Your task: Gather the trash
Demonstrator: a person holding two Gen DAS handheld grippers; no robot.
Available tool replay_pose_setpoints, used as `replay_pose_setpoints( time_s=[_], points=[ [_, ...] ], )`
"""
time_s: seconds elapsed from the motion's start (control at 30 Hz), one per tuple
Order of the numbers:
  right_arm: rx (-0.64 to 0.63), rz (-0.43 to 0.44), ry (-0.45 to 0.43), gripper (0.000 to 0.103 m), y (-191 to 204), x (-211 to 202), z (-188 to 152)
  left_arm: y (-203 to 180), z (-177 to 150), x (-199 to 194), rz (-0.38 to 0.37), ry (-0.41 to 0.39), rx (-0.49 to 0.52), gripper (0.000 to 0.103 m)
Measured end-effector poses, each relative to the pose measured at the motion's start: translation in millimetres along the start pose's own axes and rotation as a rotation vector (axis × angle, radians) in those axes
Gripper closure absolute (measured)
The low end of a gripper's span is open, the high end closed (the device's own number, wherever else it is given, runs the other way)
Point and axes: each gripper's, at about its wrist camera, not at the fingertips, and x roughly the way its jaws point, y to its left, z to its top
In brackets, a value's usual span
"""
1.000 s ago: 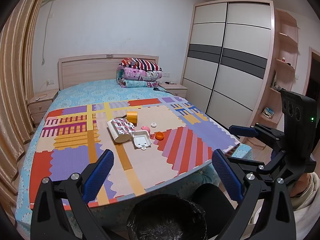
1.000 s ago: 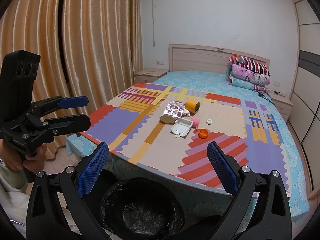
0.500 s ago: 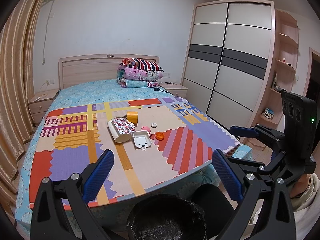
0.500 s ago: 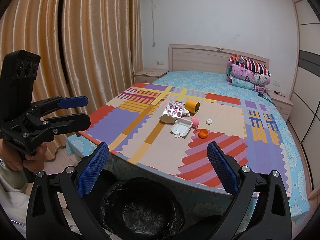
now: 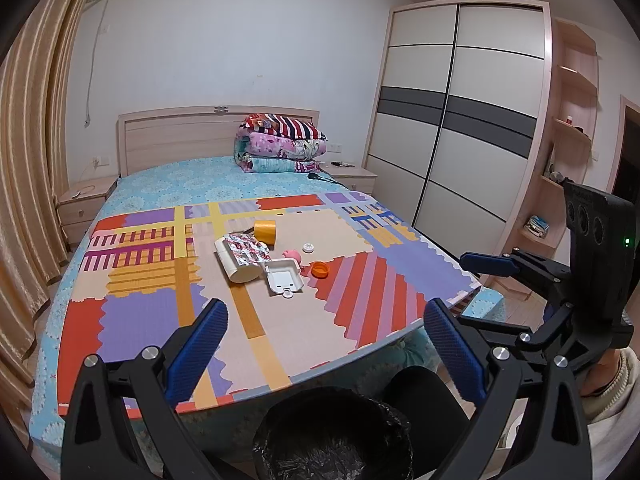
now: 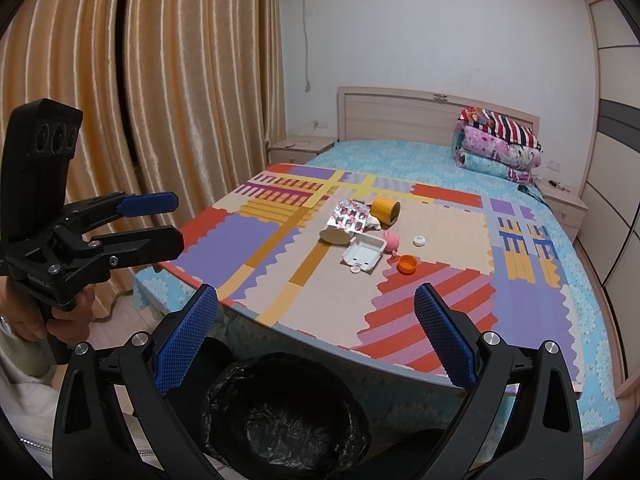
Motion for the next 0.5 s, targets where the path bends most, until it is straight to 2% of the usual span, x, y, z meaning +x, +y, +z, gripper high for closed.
replay_pose_setpoints(
  time_s=[0.5],
  points=[
    [0.001,0.0,0.0,0.003,0.1,-0.1,0.2,0.0,-0.8,0.5,-0.001,0.0,-0.004,0.008]
  ],
)
